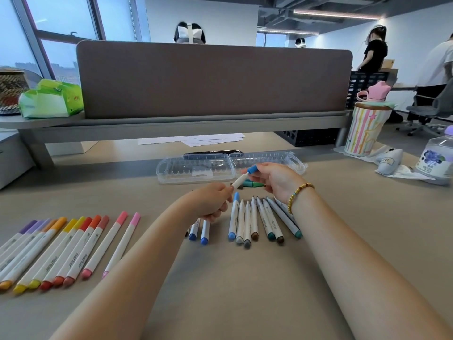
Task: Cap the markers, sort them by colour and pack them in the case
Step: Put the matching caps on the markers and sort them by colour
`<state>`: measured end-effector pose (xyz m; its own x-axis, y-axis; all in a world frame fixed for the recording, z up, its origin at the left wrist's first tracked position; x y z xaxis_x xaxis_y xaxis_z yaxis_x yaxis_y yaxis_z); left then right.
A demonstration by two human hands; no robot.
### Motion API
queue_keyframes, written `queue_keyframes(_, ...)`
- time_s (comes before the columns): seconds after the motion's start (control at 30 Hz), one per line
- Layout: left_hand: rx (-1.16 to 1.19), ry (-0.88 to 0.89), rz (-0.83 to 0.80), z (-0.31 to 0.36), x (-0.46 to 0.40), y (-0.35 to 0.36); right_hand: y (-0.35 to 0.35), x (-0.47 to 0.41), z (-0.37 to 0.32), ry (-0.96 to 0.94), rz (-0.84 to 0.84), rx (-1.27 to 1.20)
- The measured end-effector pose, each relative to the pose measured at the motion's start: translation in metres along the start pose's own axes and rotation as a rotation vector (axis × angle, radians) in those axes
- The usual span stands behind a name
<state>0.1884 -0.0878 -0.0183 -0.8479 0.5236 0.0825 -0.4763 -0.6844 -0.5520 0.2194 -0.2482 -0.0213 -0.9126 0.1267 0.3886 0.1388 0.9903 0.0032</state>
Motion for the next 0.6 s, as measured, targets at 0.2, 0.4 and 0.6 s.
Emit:
queue_keyframes(0.2, 0.011, 0.016, -0.007, 0.001, 0.0, 0.001, -0.002, -0.004, 0.004, 0.027, -0.031, -0.039)
queue_keyframes(0.4, 0.026, 0.018, 0.002, 0.001, 0.0, -0.001, -0.014, 0.005, -0.001, -0.02, 0.031, -0.18)
queue_keyframes(0.6, 0.013, 0.022, -0.008, 0.001, 0.001, -0.002, -0.007, 0.007, -0.003, -0.038, -0.032, -0.019)
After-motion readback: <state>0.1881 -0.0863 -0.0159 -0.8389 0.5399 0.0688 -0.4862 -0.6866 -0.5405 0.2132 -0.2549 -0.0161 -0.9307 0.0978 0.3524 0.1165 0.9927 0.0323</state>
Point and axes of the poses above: each hand's wrist, its own x-axis away from the middle knuckle, its own y-axis out of the palm, z = x × y, the point moved 7 cm from there along -x, towards the middle knuckle, and after that the axes turned 15 degrees about y, right-handed, at the moved point
